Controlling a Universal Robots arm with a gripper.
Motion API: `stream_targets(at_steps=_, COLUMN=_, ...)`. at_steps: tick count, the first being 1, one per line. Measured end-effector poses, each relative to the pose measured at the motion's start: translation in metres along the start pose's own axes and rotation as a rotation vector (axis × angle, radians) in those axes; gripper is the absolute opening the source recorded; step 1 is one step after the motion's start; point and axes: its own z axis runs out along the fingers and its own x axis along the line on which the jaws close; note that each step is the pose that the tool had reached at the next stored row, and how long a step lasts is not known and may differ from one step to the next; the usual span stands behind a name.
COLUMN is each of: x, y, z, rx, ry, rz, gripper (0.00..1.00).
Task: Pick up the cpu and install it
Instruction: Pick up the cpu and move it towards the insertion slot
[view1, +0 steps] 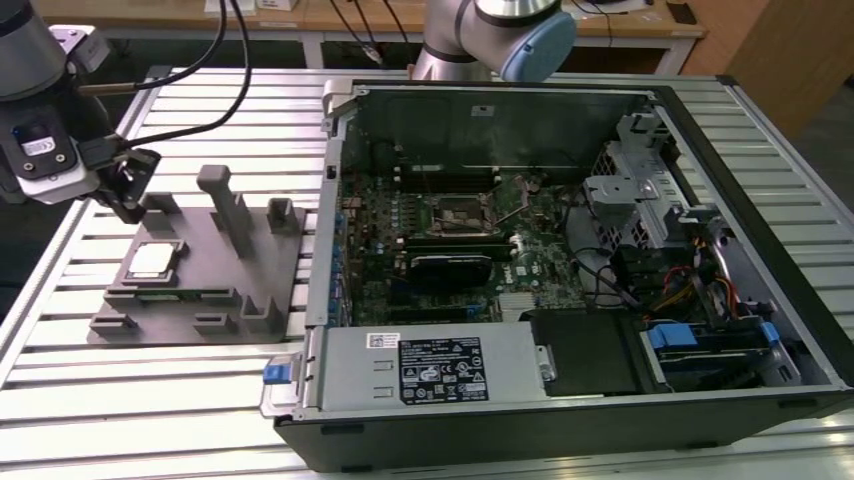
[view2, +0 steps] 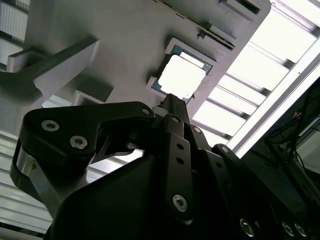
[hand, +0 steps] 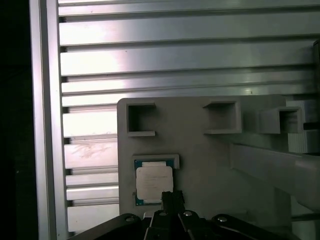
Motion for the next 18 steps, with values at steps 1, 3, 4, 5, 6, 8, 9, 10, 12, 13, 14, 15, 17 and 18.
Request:
stream_targets(at_steps=1, x=0.0, y=-0.0002, z=0.0006, rx=0.0, ry=-0.0001, rz=0.0, gripper=0.11)
stream_targets(at_steps=3, x=0.0001, y=-0.0007, z=0.0019, rx=0.0, ry=-0.0001, rz=0.0, gripper=0.11)
stream_targets(at_steps=4, x=0.0002, y=-0.0009, z=0.0023, rx=0.0001, ry=0.0001, rz=0.0, gripper=0.11)
stream_targets(at_steps=5, x=0.0004, y=-0.0011, z=0.0029, rx=0.0, ry=0.0, rz=0.0, gripper=0.11)
stream_targets(at_steps=6, x=0.0006, y=-0.0012, z=0.0034, rx=0.0, ry=0.0, rz=0.0, gripper=0.11)
stream_targets(at_steps=8, x=0.001, y=-0.0016, z=0.0045, rx=-0.0001, ry=-0.0002, rz=0.0, gripper=0.11)
stream_targets(at_steps=9, x=0.0014, y=-0.0017, z=0.005, rx=-0.0001, ry=-0.0002, rz=0.0, gripper=0.11)
stream_targets(at_steps=10, x=0.0018, y=-0.0018, z=0.0055, rx=-0.0001, ry=-0.0002, rz=0.0, gripper=0.11)
stream_targets(at_steps=12, x=0.0024, y=-0.0019, z=0.0063, rx=-0.0001, ry=-0.0002, rz=0.0, gripper=0.11)
stream_targets(at_steps=13, x=0.0027, y=-0.002, z=0.0067, rx=0.0, ry=-0.0002, rz=0.0, gripper=0.11)
stream_targets(at_steps=14, x=0.0029, y=-0.002, z=0.007, rx=-0.0001, ry=-0.0002, rz=0.0, gripper=0.11)
stream_targets(at_steps=15, x=0.0031, y=-0.0021, z=0.0074, rx=-0.0001, ry=-0.0002, rz=0.0, gripper=0.11)
stream_targets(at_steps=17, x=0.0035, y=-0.0022, z=0.0081, rx=0.0, ry=-0.0001, rz=0.0, gripper=0.11)
stream_targets(at_steps=18, x=0.0037, y=-0.0022, z=0.0084, rx=0.0, ry=-0.0001, rz=0.0, gripper=0.11)
